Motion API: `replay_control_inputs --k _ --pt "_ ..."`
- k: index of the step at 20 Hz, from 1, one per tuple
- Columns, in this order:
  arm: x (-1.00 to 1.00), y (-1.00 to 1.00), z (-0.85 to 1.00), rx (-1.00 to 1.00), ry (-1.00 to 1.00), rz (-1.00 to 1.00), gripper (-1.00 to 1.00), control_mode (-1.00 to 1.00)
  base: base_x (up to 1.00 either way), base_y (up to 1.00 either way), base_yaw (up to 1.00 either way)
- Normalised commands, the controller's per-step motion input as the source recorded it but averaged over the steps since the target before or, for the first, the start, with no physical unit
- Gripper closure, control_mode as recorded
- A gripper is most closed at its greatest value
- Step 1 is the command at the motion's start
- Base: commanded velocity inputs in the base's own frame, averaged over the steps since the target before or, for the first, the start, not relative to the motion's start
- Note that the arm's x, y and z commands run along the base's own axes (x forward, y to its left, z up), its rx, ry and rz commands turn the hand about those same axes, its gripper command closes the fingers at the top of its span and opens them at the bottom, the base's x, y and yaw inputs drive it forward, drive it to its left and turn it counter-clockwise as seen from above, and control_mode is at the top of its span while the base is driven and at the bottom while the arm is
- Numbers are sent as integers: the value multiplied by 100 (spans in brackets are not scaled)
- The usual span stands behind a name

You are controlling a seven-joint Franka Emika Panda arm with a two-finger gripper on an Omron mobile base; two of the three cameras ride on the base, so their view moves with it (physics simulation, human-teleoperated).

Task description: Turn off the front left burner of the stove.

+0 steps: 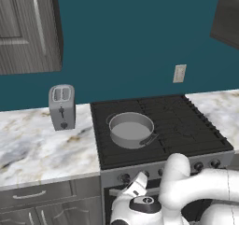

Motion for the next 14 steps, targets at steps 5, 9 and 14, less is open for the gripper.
replay_control_inputs --k 5,9,14 --pt "0 0 0 0 -14 0 -100 -100 0 0 0" --pt "8 -1 0 2 -12 0 -100 -100 0 0 0" --pt "8 -8 0 9 -7 2 -100 -100 0 0 0"
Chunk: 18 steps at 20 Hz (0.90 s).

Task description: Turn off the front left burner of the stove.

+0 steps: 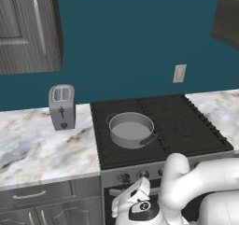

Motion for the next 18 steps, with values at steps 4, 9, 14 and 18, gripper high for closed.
replay_control_inputs --k 4,9,14,18 --pt "12 -8 0 9 -3 5 -100 -100 0 0 0" --pt "21 -13 0 4 -3 7 -100 -100 0 0 0" --pt "30 -31 0 0 -2 8 -100 -100 0 0 0" --pt "43 -42 0 0 0 4 -100 -100 0 0 0"
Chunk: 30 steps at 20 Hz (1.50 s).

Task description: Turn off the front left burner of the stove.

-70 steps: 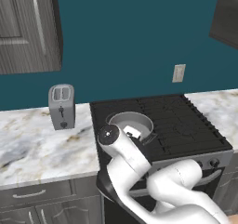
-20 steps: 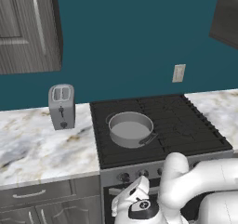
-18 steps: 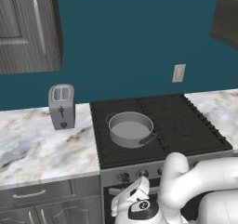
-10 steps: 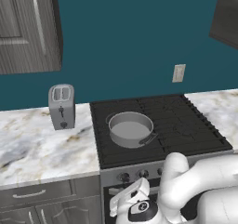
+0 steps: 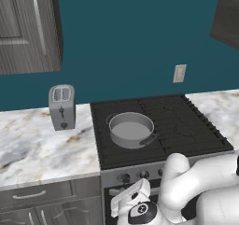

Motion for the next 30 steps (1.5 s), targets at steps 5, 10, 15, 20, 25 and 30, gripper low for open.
replay_control_inputs --k 5,10,15,20,25,30 --pt "50 -43 0 0 0 2 -100 -100 0 0 0" --pt "58 -37 0 0 0 0 -100 -100 0 0 0" --pt "39 -38 0 0 -1 0 -100 -100 0 0 0" --pt "22 -54 -9 0 -3 0 -100 -100 0 0 0" --pt "12 -56 -15 0 -4 1 -100 -100 0 0 0" --pt "28 -35 -9 0 -6 3 -100 -100 0 0 0"
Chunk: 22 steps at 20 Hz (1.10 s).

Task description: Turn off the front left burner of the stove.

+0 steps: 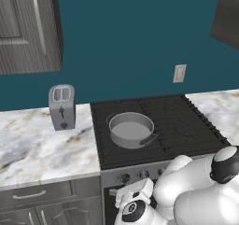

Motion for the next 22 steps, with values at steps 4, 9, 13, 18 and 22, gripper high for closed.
replay_control_inputs --k 4,9,13,18,22 --pt "24 0 0 0 -12 4 -100 -100 0 0 0" --pt "5 0 0 0 -12 3 -100 -100 0 0 0" --pt "1 0 0 0 -8 1 -100 -100 0 0 0" --pt "-2 1 0 0 -1 0 -100 -100 0 0 0" --pt "-7 7 0 0 0 0 -100 -100 0 0 0"
